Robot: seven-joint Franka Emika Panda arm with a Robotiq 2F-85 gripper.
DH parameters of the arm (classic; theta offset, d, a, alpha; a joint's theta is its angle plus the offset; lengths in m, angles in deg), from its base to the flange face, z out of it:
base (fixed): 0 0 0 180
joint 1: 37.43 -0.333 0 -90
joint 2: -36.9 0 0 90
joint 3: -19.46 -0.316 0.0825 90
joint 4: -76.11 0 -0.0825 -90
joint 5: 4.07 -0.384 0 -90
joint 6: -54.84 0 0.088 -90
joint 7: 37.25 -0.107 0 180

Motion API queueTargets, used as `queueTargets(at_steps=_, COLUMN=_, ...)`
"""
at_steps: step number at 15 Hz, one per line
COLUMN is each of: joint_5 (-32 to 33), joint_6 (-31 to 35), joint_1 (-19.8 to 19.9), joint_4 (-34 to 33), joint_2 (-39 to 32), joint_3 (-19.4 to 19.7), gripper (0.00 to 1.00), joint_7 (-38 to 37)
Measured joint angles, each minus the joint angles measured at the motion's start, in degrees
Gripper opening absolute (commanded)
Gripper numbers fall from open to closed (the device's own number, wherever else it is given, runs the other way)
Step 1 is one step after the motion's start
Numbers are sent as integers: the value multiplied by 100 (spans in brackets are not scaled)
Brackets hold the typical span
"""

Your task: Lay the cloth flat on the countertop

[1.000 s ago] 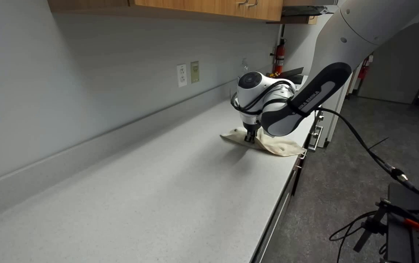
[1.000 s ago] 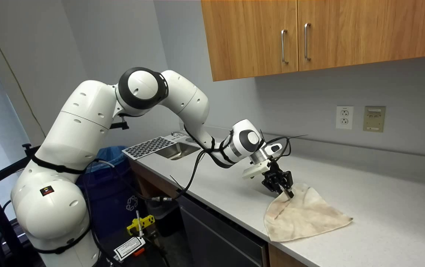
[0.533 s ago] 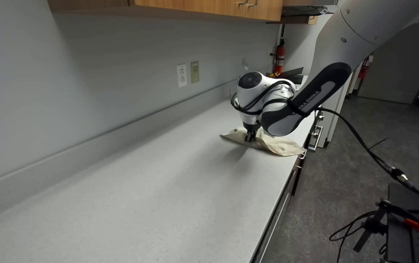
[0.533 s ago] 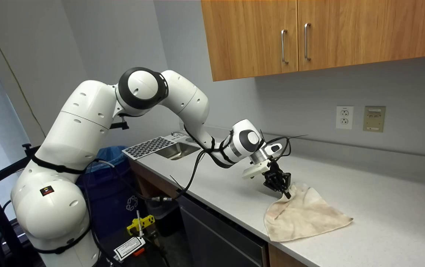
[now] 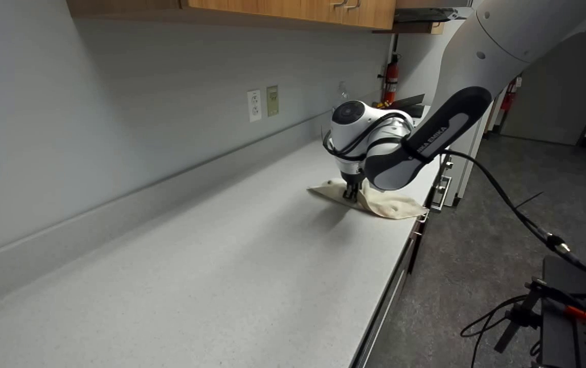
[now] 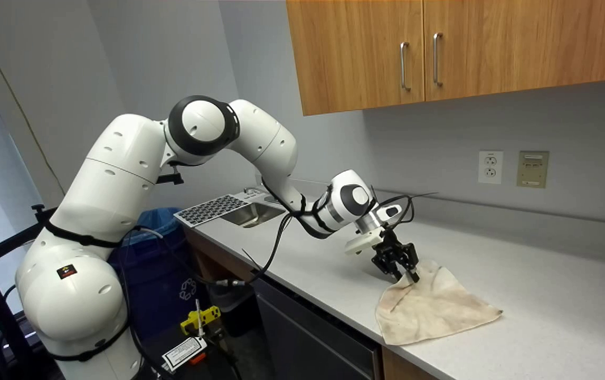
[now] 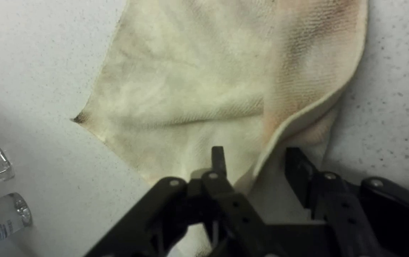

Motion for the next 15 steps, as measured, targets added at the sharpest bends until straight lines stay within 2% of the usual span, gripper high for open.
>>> queueTargets(at_steps=2, joint_5=0, joint_6=-207, joint_1=29, joint_4=-9, joint_2=34, joint_3=-73, gripper=96, joint_7=3)
queueTargets(at_steps=3, joint_5=0, joint_6=-317, joint_1=48, joint_4=-17, joint_2=52, joint_3=-117, gripper=99, joint_7=5)
queueTargets(at_steps=7, joint_5=0, joint_6=-644, joint_1=137, joint_4=-93, joint_2=67, joint_3=-282, gripper=100, joint_7=24)
queueTargets(at_steps=8, joint_5=0, joint_6=-677, joint_1=162, joint_4=-109, joint_2=67, joint_3=-316, gripper=93, joint_7=33)
queueTargets(at_steps=9, joint_5=0, joint_6=-679, joint_1=179, joint_4=-121, joint_2=67, joint_3=-334, gripper=73, joint_7=43)
queueTargets(at_steps=11, joint_5=11, joint_6=-679, joint_1=189, joint_4=-143, joint_2=67, joint_3=-336, gripper=68, joint_7=53)
queueTargets(at_steps=15, joint_5=167, joint_6=-679, joint_1=193, joint_4=-173, joint_2=67, joint_3=-332, gripper=37, joint_7=54)
